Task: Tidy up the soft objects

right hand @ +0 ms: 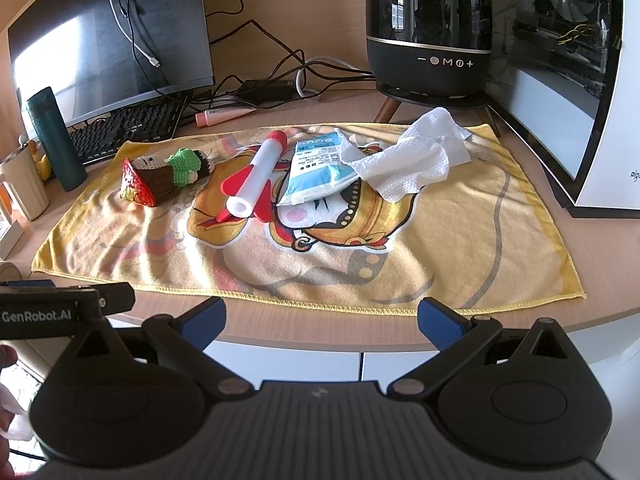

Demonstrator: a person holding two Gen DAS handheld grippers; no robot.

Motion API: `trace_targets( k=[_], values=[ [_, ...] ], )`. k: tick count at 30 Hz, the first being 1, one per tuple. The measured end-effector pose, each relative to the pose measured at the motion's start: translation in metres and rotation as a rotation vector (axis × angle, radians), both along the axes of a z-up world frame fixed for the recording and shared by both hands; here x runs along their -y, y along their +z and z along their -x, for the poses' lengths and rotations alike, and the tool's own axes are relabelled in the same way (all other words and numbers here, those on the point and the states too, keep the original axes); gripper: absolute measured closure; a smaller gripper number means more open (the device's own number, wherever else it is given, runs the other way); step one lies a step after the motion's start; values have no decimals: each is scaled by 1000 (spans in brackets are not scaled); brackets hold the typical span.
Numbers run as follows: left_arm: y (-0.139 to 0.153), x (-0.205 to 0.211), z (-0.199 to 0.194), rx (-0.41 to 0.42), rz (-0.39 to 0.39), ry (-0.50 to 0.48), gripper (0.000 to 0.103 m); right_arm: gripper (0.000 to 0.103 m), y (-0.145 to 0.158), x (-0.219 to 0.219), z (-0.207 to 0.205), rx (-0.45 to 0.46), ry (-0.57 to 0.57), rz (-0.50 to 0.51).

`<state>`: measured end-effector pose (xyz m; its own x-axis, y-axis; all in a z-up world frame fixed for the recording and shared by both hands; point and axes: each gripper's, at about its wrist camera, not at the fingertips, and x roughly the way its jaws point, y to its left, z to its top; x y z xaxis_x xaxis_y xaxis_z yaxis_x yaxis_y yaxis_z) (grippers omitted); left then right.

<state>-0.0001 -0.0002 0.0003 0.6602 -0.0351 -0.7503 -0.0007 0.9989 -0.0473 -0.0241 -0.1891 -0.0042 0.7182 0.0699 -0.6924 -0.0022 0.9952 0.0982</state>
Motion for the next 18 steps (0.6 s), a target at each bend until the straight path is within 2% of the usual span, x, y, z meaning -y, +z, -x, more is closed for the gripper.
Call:
trace_targets(
  k=[18],
  values=[
    [2, 3, 3, -4, 5, -2, 0, 0, -1, 2, 0, -10, 1, -7]
  ],
)
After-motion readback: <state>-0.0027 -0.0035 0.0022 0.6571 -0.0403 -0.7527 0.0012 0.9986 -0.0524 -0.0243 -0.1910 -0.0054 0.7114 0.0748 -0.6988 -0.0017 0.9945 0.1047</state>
